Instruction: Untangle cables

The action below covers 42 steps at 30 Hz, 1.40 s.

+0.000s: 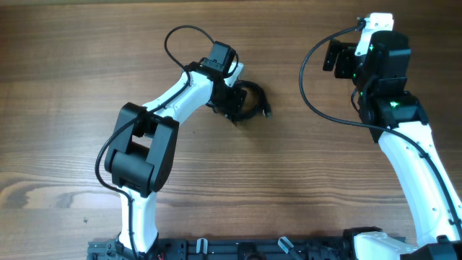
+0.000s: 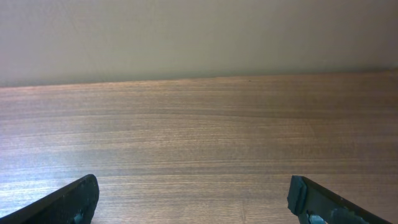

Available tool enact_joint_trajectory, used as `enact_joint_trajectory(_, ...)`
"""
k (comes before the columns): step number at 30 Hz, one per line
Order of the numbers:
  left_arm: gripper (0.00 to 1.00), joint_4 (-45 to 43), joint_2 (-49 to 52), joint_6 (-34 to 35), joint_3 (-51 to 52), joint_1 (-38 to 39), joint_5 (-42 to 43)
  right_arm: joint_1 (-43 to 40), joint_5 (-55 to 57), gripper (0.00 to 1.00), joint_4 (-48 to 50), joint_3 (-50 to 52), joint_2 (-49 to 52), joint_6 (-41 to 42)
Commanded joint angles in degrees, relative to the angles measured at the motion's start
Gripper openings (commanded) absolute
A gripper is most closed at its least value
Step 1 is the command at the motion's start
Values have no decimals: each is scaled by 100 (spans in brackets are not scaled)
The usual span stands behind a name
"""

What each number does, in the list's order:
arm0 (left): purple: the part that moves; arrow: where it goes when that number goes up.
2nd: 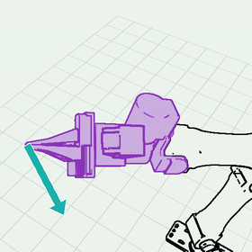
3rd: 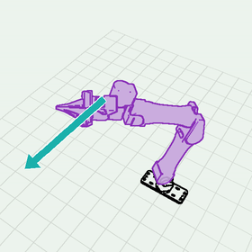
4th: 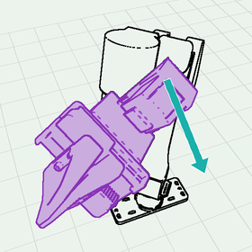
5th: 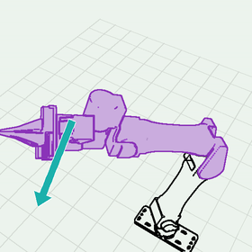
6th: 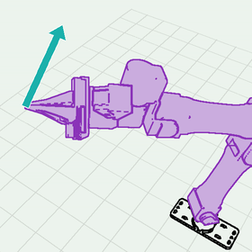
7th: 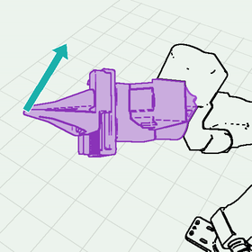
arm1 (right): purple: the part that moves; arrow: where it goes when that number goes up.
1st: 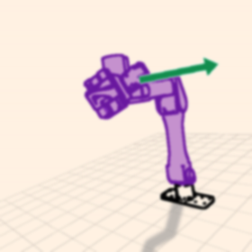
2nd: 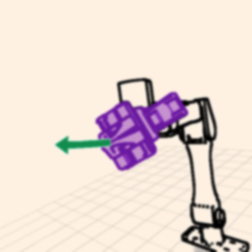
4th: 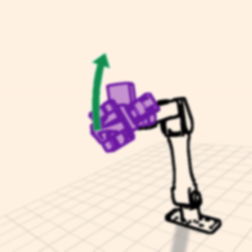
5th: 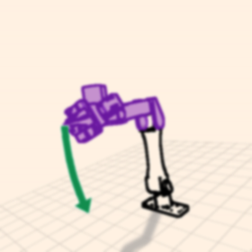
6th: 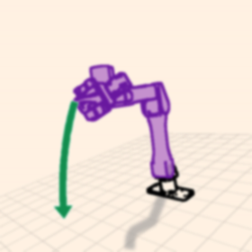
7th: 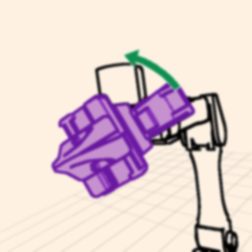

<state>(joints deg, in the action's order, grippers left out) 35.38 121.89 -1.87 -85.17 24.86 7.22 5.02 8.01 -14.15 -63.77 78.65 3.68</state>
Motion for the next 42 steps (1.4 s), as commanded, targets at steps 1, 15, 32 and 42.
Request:
enact_joint_trajectory(1, 75, -20, 114, 107, -66, 0, -586, 28, 98, 100, 13, 35, 9, 83)
enact_joint_trajectory(15, 41, -72, 111, 101, -68, 0, -667, 28, 101, 100, -15, 35, 9, 74)
enact_joint_trajectory(32, 15, -92, 101, 101, -68, 7, -424, 28, 101, 100, -9, 35, 15, -61)
enact_joint_trajectory(42, 4, -111, -365, 103, -79, 7, -407, 28, 94, 100, -31, 35, 90, -48)
